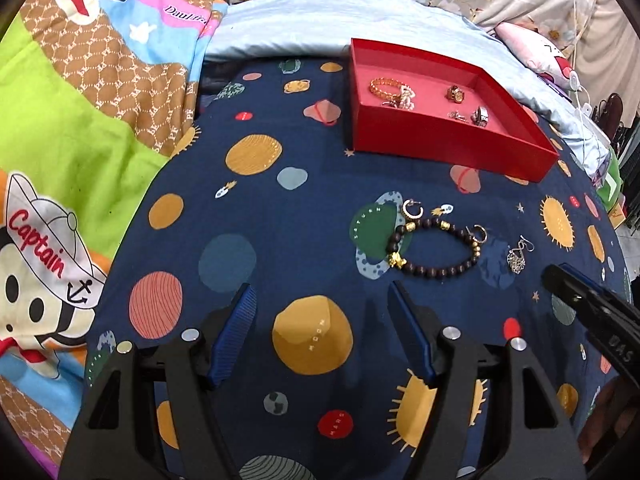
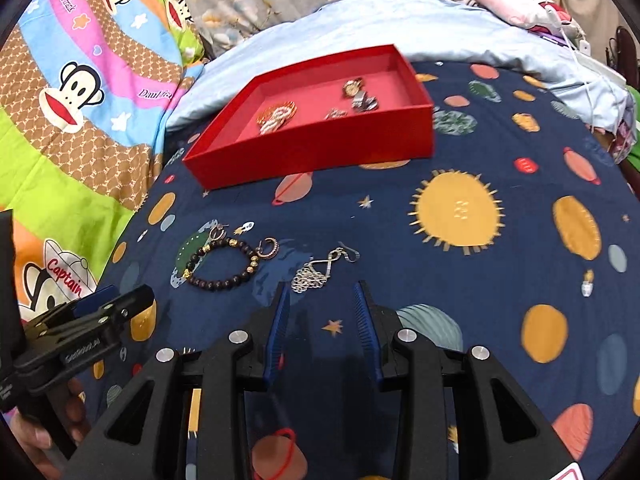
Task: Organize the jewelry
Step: 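Move both tools back over the remaining jewelry, then grasp silver filigree earring with right tool while left tool grasps black bead bracelet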
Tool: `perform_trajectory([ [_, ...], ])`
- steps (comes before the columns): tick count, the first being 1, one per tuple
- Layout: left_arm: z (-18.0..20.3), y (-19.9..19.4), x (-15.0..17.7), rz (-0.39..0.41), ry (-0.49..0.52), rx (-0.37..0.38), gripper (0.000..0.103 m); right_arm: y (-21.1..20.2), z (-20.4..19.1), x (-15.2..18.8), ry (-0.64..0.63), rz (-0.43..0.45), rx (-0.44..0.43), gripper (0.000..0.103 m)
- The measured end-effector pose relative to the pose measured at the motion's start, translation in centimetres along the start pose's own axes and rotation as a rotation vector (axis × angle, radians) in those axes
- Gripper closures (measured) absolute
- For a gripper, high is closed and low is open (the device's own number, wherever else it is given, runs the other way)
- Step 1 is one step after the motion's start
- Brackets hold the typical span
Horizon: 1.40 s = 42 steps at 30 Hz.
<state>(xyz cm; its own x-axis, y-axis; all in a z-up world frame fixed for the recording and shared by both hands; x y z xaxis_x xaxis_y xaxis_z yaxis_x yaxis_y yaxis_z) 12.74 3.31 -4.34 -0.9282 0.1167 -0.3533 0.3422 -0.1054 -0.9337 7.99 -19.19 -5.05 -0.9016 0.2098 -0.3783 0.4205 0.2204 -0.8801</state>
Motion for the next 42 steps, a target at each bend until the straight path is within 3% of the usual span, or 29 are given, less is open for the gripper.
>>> perform_trajectory([
  [16,-1.1,0.5,0.2,-0.020,-0.026,0.023,0.038,2.7,-2.1,-1.2,-0.046,-0.011,0.058,0.064],
  [25,-0.2,0.6,0.1,-0.024,-0.008,0.035,0.038,2.8,-1.8,-1.1,-0.076,0.004,0.143,0.091],
  [42,3.1,2.4,-2.7,-0.038,0.008,0.116,0.038,1.1,-0.3,-0.8,-0.023,0.015,0.079,0.093],
])
Point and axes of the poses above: each gripper's, at about its wrist camera, not at the fingertips, and y roughly the way its jaws point, z to its right, x to its underside, the point moved 1 cm from there along y, roughly the way its jaws point, and after that the axes turned 13 degrees about -z, right-handed, at the moved point
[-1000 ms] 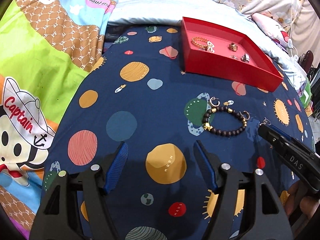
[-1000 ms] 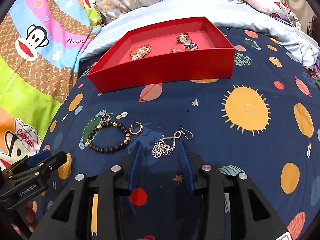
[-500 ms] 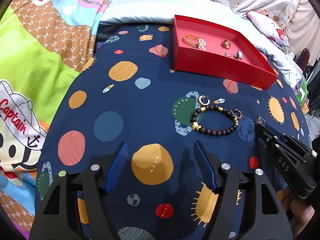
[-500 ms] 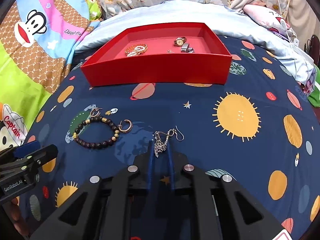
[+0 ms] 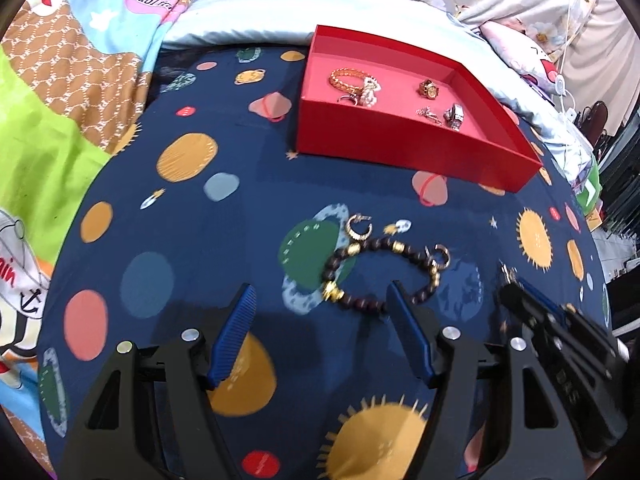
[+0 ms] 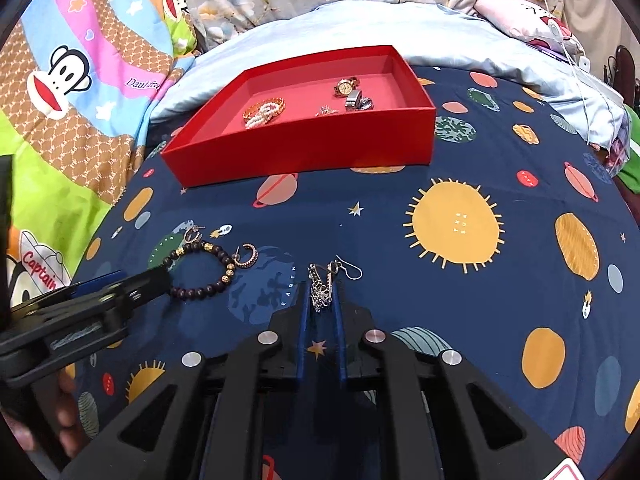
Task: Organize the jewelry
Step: 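Grasp silver filigree earring with right tool while left tool grasps black bead bracelet, then lift and carry earring and bead bracelet into the red tray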
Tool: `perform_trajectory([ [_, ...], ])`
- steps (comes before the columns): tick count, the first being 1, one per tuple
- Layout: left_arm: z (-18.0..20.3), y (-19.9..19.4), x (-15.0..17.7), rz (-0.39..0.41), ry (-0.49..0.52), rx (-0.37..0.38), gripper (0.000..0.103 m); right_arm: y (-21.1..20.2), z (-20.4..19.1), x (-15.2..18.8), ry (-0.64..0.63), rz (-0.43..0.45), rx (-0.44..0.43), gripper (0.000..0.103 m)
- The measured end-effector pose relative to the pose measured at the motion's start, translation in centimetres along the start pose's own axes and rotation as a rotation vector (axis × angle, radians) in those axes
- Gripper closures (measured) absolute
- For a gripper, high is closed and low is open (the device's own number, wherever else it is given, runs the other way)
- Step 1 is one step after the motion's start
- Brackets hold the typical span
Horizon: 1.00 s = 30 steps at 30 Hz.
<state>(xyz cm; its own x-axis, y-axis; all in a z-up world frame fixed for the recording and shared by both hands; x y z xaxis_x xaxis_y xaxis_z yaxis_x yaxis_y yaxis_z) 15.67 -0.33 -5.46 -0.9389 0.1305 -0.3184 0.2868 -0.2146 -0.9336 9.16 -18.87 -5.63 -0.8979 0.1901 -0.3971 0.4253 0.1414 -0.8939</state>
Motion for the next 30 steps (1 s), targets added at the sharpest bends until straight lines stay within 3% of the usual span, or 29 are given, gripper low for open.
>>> perform_trajectory([
  [8,1.0,1.2,-0.9,0.027,0.034,-0.053,0.058,-0.3,0.3,-0.1,0.013,0.002,-0.031,0.093],
  [14,1.4,1.2,-0.5,0.039,0.072,-0.031,0.095,-0.4,0.3,-0.1,0.015,0.004,-0.031,0.093],
  [22,1.2,0.3,0.5,0.027,0.062,0.036,0.096,-0.9,0.2,0.2,0.015,0.011,-0.035,0.093],
  [30,1.6,-2.5,2.0,0.064,0.097,0.036,0.096,-1.8,-0.1,0.4,0.010,0.023,-0.045,0.093],
])
Point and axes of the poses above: each gripper's, at about its wrist camera, not at the fingertips, and y roughly the way its jaws point, z to its right, x to its underside, the point moved 1 cm from there along y, roughly the way its jaws point, and after that the axes turned 13 degrees about -z, right-handed, at the moved point
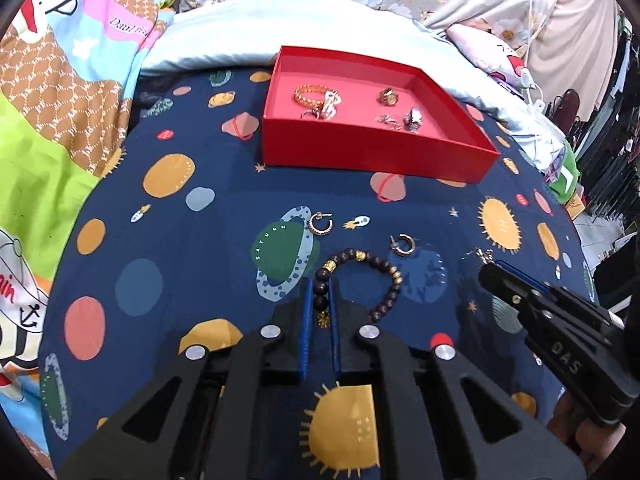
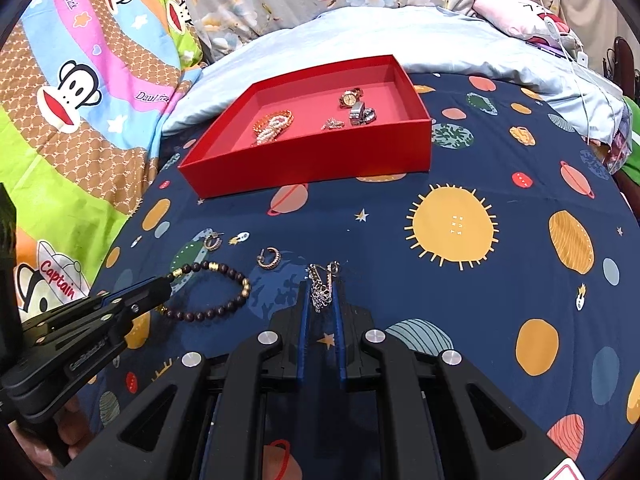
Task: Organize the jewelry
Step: 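Lift and carry earring and bead bracelet into the red tray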
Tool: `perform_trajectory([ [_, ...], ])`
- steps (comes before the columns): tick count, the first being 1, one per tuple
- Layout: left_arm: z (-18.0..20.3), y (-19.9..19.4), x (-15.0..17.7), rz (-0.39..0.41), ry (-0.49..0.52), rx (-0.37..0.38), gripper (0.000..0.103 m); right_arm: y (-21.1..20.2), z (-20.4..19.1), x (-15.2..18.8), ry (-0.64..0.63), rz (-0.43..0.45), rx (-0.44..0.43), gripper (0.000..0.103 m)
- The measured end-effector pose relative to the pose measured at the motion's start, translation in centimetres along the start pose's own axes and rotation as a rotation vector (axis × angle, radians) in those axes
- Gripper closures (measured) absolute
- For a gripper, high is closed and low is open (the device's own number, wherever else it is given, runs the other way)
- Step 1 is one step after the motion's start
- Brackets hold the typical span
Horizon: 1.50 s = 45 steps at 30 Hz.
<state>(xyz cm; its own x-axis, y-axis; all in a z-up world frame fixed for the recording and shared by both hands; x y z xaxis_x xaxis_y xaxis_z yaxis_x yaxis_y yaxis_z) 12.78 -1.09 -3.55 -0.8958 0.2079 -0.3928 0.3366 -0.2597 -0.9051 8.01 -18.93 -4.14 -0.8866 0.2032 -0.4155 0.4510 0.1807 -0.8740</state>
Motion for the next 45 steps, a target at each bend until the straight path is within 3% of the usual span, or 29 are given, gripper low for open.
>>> perform_trajectory([
  [25,1.2,-7.7,-0.7,0.134,0.024,0.015,0.096,-4.4,-1.0,0.5,-0.028,0.071,-0.028,0.093],
  [34,0.0,-10.6,-3.4,0.222,0.007,-0.002,0.096,-5.4,-1.0,-0.9,-0.034,0.096,-0.050,0.093],
  [45,0.7,-12.8,-9.6,0.316,0.038,0.005,0.096,-7.5,-1.1,-6.5,-0.078,0.183,-0.061,0.093],
])
Point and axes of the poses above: each gripper's, at about its wrist camera, not at the fingertips, and y roughly the way its jaws point, z to its right, x to its underside, the point moved 1 cm from there along y, roughly the way its jaws point, and after that the axes turned 13 degrees about -z, right-handed, at the moved point
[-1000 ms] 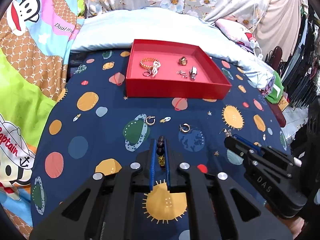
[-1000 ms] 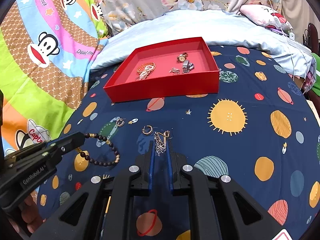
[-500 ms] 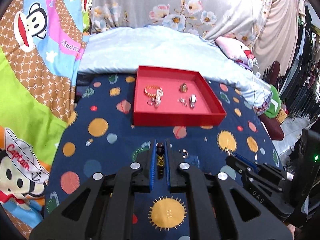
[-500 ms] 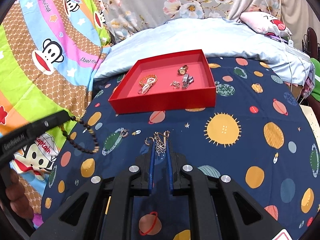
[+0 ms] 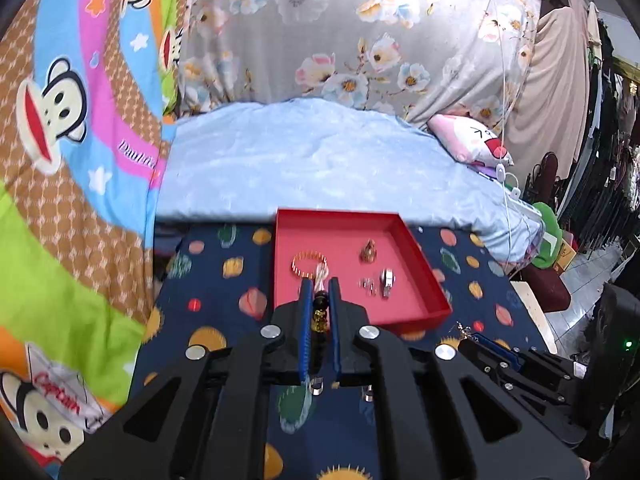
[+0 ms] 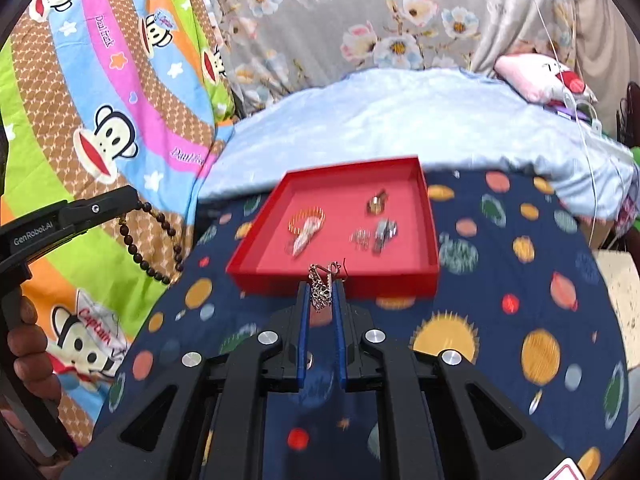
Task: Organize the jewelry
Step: 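Lift and carry earring and bead bracelet into the red tray, then open both tools to release earring and bracelet in the tray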
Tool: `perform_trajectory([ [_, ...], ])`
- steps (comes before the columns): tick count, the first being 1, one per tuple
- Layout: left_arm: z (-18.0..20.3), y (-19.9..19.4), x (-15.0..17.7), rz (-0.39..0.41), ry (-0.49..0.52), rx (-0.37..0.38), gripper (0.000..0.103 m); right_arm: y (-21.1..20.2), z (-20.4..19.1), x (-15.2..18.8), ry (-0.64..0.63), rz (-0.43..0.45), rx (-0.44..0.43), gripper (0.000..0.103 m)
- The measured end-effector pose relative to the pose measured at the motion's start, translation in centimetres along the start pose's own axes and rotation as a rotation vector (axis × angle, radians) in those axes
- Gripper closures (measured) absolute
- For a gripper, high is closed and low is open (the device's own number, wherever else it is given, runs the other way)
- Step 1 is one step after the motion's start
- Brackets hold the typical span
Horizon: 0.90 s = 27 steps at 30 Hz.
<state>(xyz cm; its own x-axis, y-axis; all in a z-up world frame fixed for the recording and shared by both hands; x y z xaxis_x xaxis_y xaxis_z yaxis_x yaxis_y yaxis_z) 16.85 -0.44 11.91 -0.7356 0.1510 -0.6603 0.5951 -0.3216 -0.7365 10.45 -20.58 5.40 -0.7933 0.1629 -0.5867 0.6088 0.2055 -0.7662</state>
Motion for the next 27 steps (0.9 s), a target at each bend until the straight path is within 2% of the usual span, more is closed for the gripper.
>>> perform_trajectory([
  [6,1.0,2.2,-3.0,0.011,0.022,0.022,0.096,0.7,1.0,-3.7,0.006,0.031,-0.012,0.093],
  [10,1.6,4.6,-4.7,-0.016,0.014,0.059,0.096,2.1,1.7,-5.9,0.014,0.031,-0.016,0.093],
  [18,2.7,10.8,-6.2,-0.077,0.036,0.014,0.096,6.7,3.0,-8.7,0.013,-0.018,0.004,0.093],
  [27,3.2,17.1,-5.3,-0.163,0.058,-0.030,0.096,12.2,4.1,-9.2,0.022,-0.087,0.022,0.093],
])
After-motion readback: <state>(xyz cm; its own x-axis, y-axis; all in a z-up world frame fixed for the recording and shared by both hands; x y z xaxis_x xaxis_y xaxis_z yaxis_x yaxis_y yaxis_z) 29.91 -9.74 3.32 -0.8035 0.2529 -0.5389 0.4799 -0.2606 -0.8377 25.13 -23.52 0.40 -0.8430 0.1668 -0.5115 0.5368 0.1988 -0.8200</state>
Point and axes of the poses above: each gripper's, at about its wrist camera, not at the fingertips, and y roughly the way its jaws point, z to its right, x to its underside, the point moved 1 cm from there along y, roughly the way its jaws point, and after that the axes turned 13 degrees about -z, right-handed, at the moved point
